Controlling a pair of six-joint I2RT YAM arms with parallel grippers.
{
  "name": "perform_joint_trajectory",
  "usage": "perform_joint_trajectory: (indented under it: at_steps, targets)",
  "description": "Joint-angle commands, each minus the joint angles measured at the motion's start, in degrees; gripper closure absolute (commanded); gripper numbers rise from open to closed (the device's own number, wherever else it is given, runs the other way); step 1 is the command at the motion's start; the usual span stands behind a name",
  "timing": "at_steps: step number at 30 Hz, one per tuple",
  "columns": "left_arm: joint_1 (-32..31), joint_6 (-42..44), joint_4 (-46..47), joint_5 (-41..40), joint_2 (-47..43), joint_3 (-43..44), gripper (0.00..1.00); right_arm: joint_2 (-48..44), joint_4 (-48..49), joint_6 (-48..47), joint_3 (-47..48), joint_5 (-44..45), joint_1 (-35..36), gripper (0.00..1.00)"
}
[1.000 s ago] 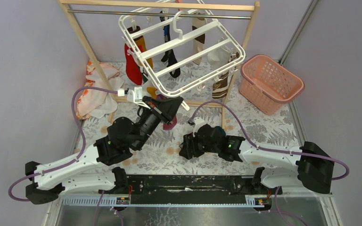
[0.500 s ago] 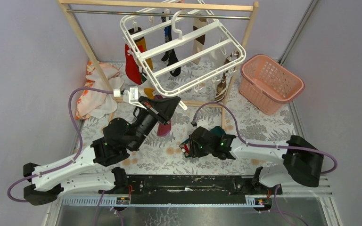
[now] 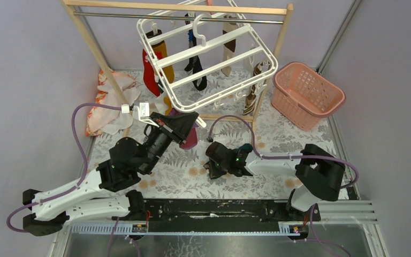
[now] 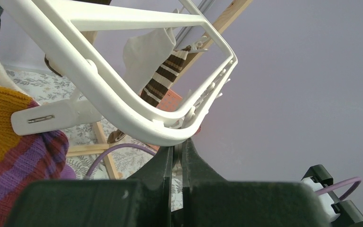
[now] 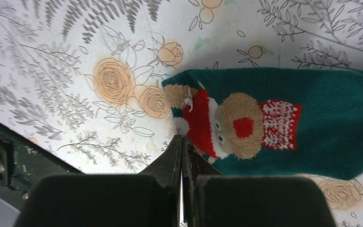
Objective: Clip the socks to the hanger
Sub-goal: Pick up the sock at the center of the board.
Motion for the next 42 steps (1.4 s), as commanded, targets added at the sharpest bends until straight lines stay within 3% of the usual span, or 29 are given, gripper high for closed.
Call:
perform_joint_trajectory:
  at_steps: [1, 6, 14, 19, 22, 25, 36, 42]
  targets:
    - [-0.35, 1.25, -3.85, -0.52, 0.10, -0.75, 1.00, 3.08, 3.57, 0.66, 0.16, -1.55, 0.54, 1.00]
    - [-0.39, 1.23, -4.29, -0.56, -0.20, -0.66, 1.00, 2.59, 2.54, 0.10, 0.07, -1.44, 0.54, 1.00]
    - [-0.36, 0.69, -3.51, -0.14, -1.06, -1.86, 1.00, -9.80, -1.91, 0.61, -0.90, 3.64, 0.54, 1.00]
    - [-0.35, 1.55, -2.64, 0.49, -0.51, -1.45, 1.00, -8.92, -9.11, 1.13, 1.11, 8.22, 0.58, 0.86]
    - [-0.35, 2.24, -2.68, 0.61, -0.36, -1.18, 1.00, -5.67, -12.33, 1.20, 3.42, 8.35, 0.55, 0.65]
    - [-0.35, 2.65, -2.94, 0.22, -0.86, -1.13, 1.00, -3.99, -10.84, 1.13, 3.61, 7.46, 0.54, 0.53]
    - [-0.35, 2.84, -5.12, -2.08, -4.01, -1.75, 1.00, 4.03, -13.33, -3.56, 10.95, 9.76, 0.50, 0.41]
    - [-0.33, 2.53, -5.76, -2.73, -4.34, -1.74, 1.00, 4.96, -11.56, -4.13, 10.19, 7.64, 0.72, 0.40]
